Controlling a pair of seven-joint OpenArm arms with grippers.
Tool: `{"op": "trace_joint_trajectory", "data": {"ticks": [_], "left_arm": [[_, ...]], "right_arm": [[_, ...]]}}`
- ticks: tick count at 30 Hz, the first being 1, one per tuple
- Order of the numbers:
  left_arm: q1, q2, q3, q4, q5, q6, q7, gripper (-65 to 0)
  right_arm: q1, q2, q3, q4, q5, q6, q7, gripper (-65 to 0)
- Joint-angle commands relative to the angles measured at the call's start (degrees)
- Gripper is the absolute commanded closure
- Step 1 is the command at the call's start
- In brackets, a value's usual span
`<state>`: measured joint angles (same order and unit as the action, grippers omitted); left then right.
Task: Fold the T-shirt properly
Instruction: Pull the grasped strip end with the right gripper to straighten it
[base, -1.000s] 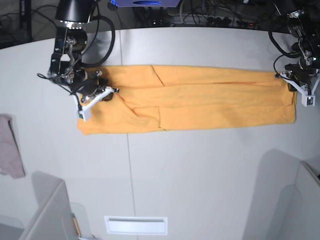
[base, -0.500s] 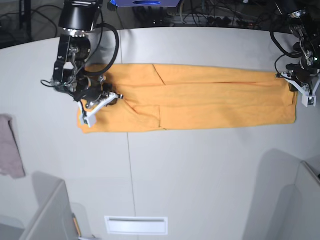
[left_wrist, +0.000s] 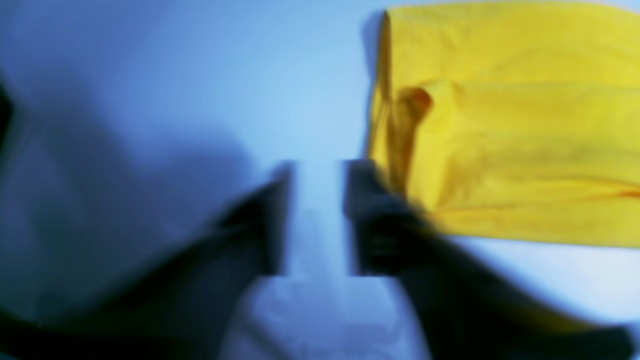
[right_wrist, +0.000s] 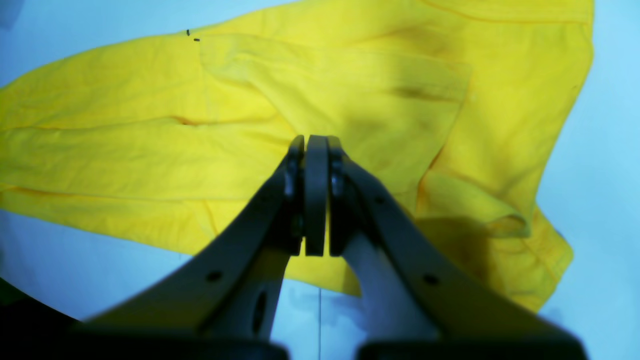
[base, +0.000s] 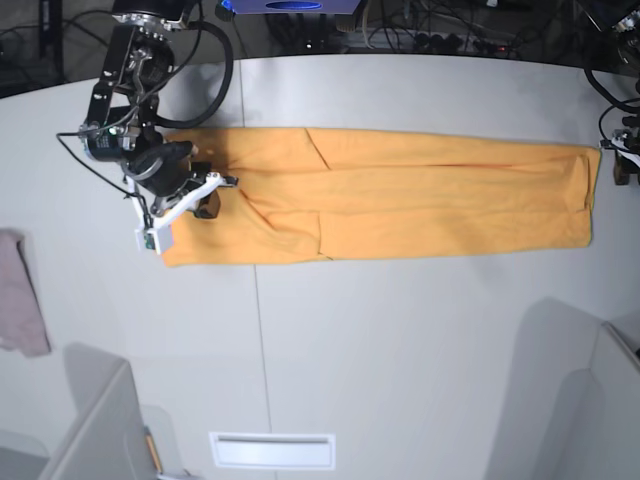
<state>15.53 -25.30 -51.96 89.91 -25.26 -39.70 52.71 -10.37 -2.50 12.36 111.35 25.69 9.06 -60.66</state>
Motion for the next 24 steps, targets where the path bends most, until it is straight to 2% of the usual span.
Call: {"op": "trace_joint_trajectory", "data": {"ticks": [1,3,4,9,14,17,21,24], "left_arm": [[-0.28,-1.56,-0.47,0.77,-0.37,-0.30,-1.15,-43.4],[-0.45,-1.38,-0.04,0.68,-0.37,-0.30,-1.15,-61.4],[-1.24,-1.29,0.05,0.16,-0.37,-0.30,-1.15,-65.0],[-7.84,-1.56,0.76,-11.10,-0.19,-0.30,-1.06,-65.0],[-12.67,-4.46,7.26,-21.64,-0.37,-0.30,-1.32,-65.0],[-14.08,-4.20,7.96,-22.70,-0.37,-0.30,-3.87,-65.0],[-14.61,-4.11,8.58,-22.88,0.16,-0.30,-4.58,-65.0],[-14.87,-4.11,12.10,-24.11,0.07,-0.30,-4.84,-65.0]], "right_arm": [[0.31,0.17,-0.01,0.96,0.81,0.39,1.02,0.0],[0.22,0.17,-0.01,1.05,0.81,0.48,1.10,0.0],[0.22,0.17,-0.01,1.05,0.81,0.48,1.02,0.0],[-0.05,0.52,-0.01,1.05,0.81,0.48,1.10,0.0],[-0.05,0.44,-0.01,1.05,0.81,0.48,1.19,0.0],[-0.05,0.26,-0.01,1.05,0.81,0.48,1.10,0.0],[-0.05,0.26,-0.01,1.05,0.81,0.48,0.93,0.0],[-0.05,0.26,-0.01,1.05,0.81,0.48,0.84,0.0]]}}
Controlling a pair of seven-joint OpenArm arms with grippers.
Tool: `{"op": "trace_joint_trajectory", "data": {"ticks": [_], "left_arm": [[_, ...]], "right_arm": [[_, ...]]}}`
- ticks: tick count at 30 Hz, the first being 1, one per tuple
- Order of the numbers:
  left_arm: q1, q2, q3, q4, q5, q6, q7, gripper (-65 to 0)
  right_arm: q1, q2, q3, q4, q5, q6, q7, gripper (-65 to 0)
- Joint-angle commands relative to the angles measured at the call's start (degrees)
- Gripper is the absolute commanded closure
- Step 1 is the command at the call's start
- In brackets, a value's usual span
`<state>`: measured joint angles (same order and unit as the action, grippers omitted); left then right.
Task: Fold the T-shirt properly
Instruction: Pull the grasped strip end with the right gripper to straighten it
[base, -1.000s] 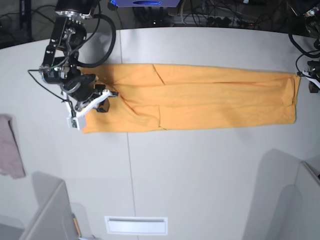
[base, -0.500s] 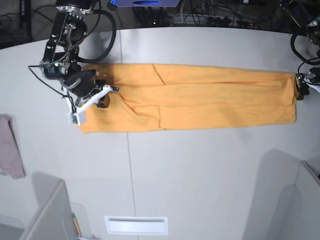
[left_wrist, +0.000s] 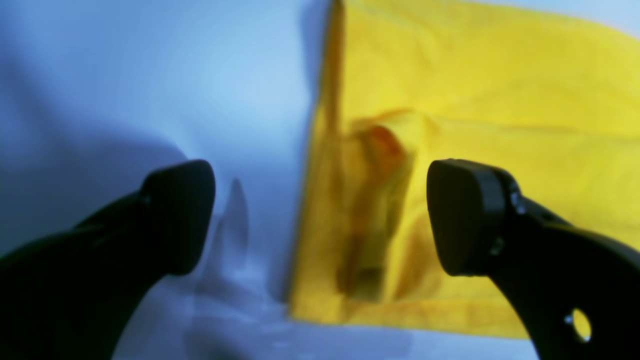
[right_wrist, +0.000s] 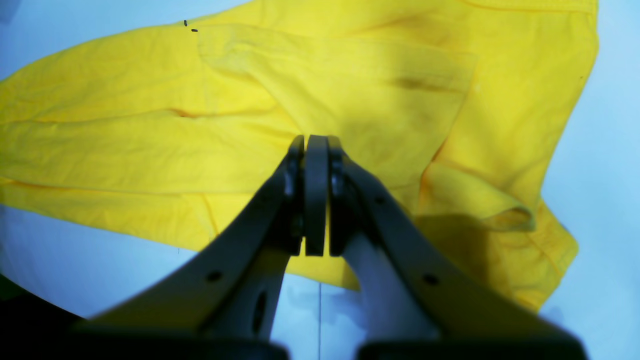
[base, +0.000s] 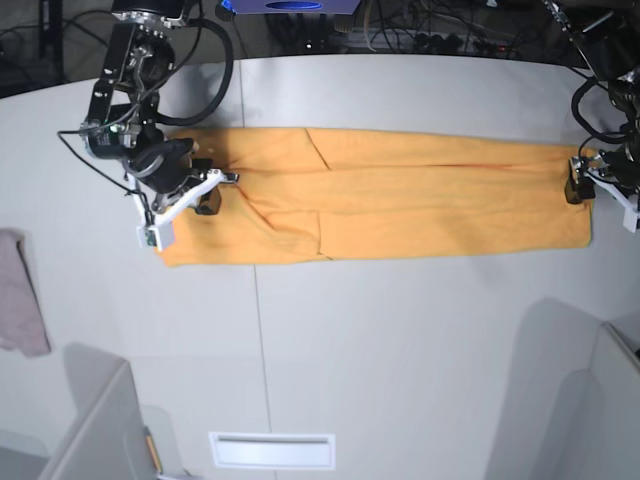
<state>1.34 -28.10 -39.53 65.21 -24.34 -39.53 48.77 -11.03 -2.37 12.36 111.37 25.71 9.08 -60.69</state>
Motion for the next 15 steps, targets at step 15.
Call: {"op": "trace_joint_trajectory", "data": {"ticks": [15], "left_arm": [[-4.90,-1.31,5.99,-12.77,-0.85,-0.47,-5.48,-62.5]], "right_arm": [[0.52,0.13,-0.10,1.02,0.79,0.46,0.86,0.0]]}}
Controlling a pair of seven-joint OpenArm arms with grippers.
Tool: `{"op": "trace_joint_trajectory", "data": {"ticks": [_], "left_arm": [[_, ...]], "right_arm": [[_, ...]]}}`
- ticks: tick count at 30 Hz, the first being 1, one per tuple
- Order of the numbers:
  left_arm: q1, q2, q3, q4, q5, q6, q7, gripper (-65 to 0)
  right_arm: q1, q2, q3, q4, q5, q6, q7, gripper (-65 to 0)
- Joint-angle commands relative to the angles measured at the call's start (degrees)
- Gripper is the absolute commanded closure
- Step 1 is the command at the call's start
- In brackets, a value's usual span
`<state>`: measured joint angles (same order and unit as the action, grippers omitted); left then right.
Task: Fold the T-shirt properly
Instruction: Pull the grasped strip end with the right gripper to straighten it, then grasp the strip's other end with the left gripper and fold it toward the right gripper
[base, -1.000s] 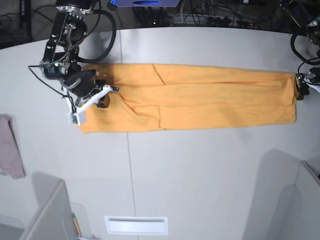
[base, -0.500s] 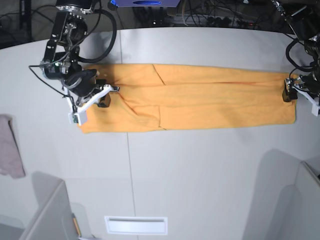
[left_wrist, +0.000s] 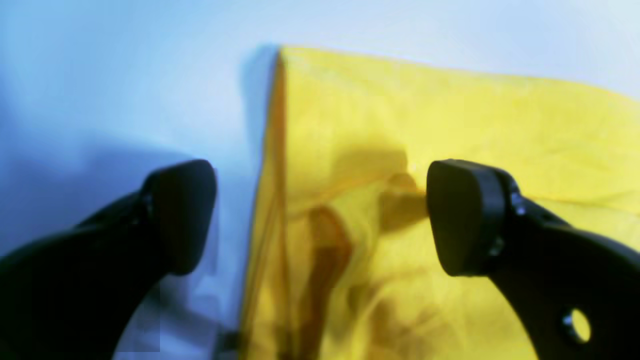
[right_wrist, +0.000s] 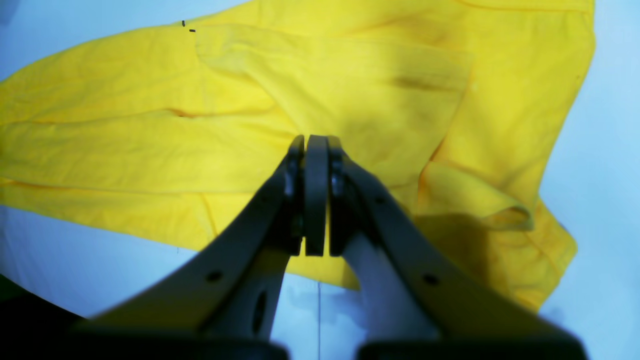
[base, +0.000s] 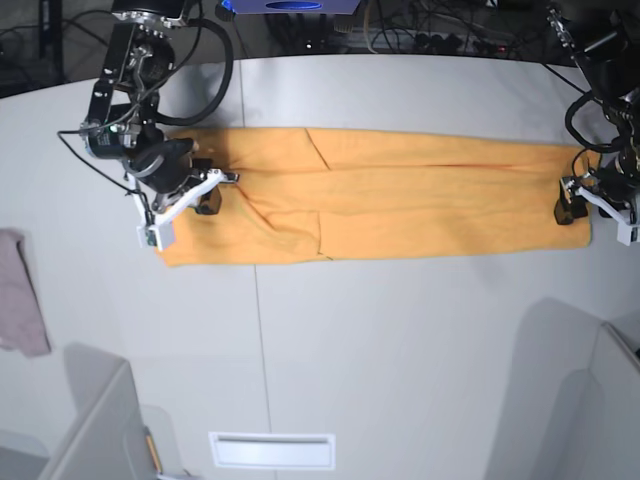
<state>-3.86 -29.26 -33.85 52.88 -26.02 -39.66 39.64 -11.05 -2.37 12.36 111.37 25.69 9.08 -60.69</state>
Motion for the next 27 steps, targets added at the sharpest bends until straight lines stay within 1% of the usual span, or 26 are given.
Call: {"op": "trace_joint_trajectory", "data": {"ticks": [1,2,6,8,9,13,16,18,21,23,25,27], "left_arm": [[0.30,-0.15,1.10,-0.88,0.57,-0.34,3.66,-57.4],[0.30,-0.15,1.54,-1.23,0.57,-0.34,3.66,-52.2],[0.30,-0.15,1.98,-2.20,0.48,-0.34,3.75,-24.4],[0.30,-0.24,1.80,-2.20,0.48,-0.34,3.75,-7.2],[0.30,-0.41,1.54,-2.20,0.48,-0.34,3.66,0.0],[0.12,-0.94,1.36,-1.67,0.48,-0.34,3.57,0.0],[-0.23,-3.14,1.36,-1.59,0.48,-0.34,3.48,0.0],[-0.32,-4.11,1.27,-0.53,0.48,-0.34,3.48,0.0],[0.82,-4.90,1.27,5.10,0.83,-0.34,3.48,0.0],[3.99,-4.99,1.27,10.37,0.92,-0.34,3.48,0.0],[6.71,-4.72,1.27,15.82,0.92,-0.34,3.48,0.0],[10.14,-4.20,1.27,21.27,0.83,-0.34,3.57,0.0]], "right_arm": [[0.54,0.04,-0.10,1.02,0.81,0.46,0.86,0.0],[0.54,0.04,-0.10,1.02,0.81,0.46,0.86,0.0],[0.54,0.04,0.52,1.02,0.90,0.46,1.21,0.0],[0.54,0.04,0.61,1.02,0.90,0.46,1.30,0.0],[0.54,0.04,0.61,1.02,0.90,0.46,1.30,0.0],[0.10,0.04,0.61,1.02,0.90,0.54,1.30,0.0],[-0.60,0.04,0.61,1.02,1.60,0.54,1.39,0.0],[-0.95,0.13,0.69,1.02,3.71,0.54,1.39,0.0],[-1.57,0.31,3.77,1.02,9.69,0.54,1.39,0.0],[-1.74,0.39,5.88,1.02,13.30,0.54,1.21,0.0],[-1.65,0.57,7.20,0.94,15.32,0.54,0.86,0.0],[-1.65,0.57,8.08,0.94,15.49,0.54,0.86,0.0]]}}
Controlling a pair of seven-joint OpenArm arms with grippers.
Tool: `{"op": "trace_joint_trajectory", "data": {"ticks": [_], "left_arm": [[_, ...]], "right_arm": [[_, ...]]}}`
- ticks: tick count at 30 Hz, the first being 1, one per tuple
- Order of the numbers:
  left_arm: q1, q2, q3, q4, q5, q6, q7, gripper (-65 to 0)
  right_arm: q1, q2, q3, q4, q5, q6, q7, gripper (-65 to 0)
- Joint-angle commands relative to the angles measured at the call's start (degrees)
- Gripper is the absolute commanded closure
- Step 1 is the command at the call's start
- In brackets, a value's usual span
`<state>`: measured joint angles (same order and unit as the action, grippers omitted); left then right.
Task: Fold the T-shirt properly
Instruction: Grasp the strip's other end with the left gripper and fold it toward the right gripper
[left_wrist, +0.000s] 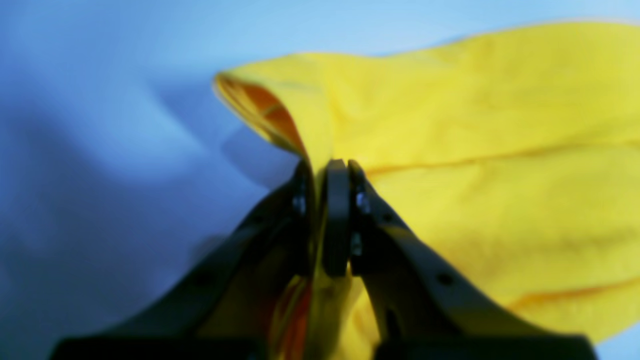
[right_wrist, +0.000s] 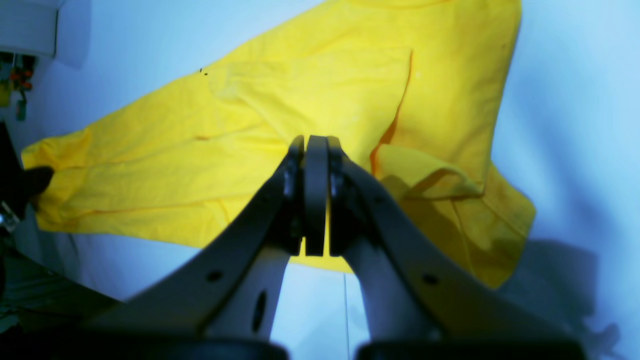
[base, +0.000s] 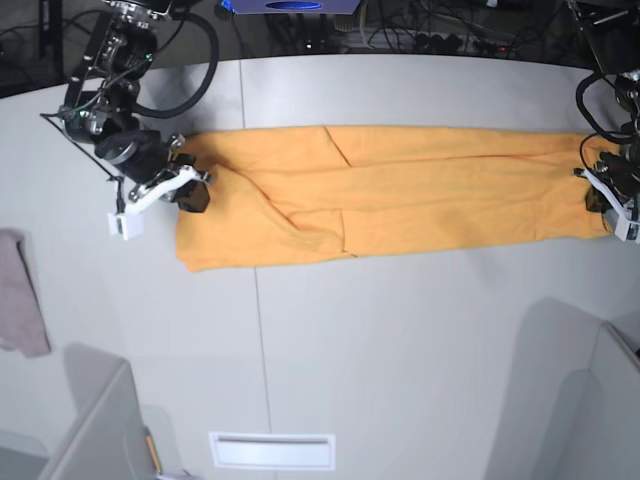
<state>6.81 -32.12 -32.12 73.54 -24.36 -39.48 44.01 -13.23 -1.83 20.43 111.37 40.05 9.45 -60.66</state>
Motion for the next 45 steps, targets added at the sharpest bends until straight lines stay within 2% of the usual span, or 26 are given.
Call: {"op": "trace_joint_trajectory", "data": {"ticks": [1,7,13,21,27,30,32,41,45], "left_arm": [[1.32,-0.36,-0.45,3.25,-1.09,0.32,-0.80,0.0],[8.18,5.96,-0.36,17.32,-0.74,5.42,-0.18,0.0],[7.13,11.94,-0.19,28.22,-1.09,6.12,12.12,0.0],[1.32,20.29,0.16,32.44,-0.65,6.47,21.09,0.0],[0.00,22.58,5.61,32.44,-0.65,7.18,21.71,0.0],[-0.61,24.95,7.81,32.44,-1.00,12.01,21.71,0.0],[-0.70,25.75,10.01,32.53,-1.27,13.24,21.71,0.0],[-2.54,30.84,16.69,32.44,-0.74,13.68,21.71,0.0],[-2.98,32.07,19.86,31.74,-0.92,18.25,21.71,0.0]], "right_arm": [[0.53,0.02,0.45,0.94,1.13,0.17,0.84,0.0],[0.36,0.02,0.81,0.94,1.13,0.17,0.75,0.0],[0.36,0.02,0.37,-0.30,1.13,0.17,0.75,0.0],[0.27,-0.07,0.37,-2.76,1.22,0.17,0.75,0.0],[0.27,-0.07,0.37,-2.76,1.22,0.17,0.75,0.0],[0.27,-0.07,0.37,-2.76,1.22,0.17,0.75,0.0],[0.27,-0.07,0.37,-2.76,1.22,0.17,0.75,0.0],[0.27,-0.07,0.37,-2.76,1.22,0.17,0.93,0.0],[0.36,-0.07,0.37,-2.76,1.22,0.17,1.02,0.0]]}}
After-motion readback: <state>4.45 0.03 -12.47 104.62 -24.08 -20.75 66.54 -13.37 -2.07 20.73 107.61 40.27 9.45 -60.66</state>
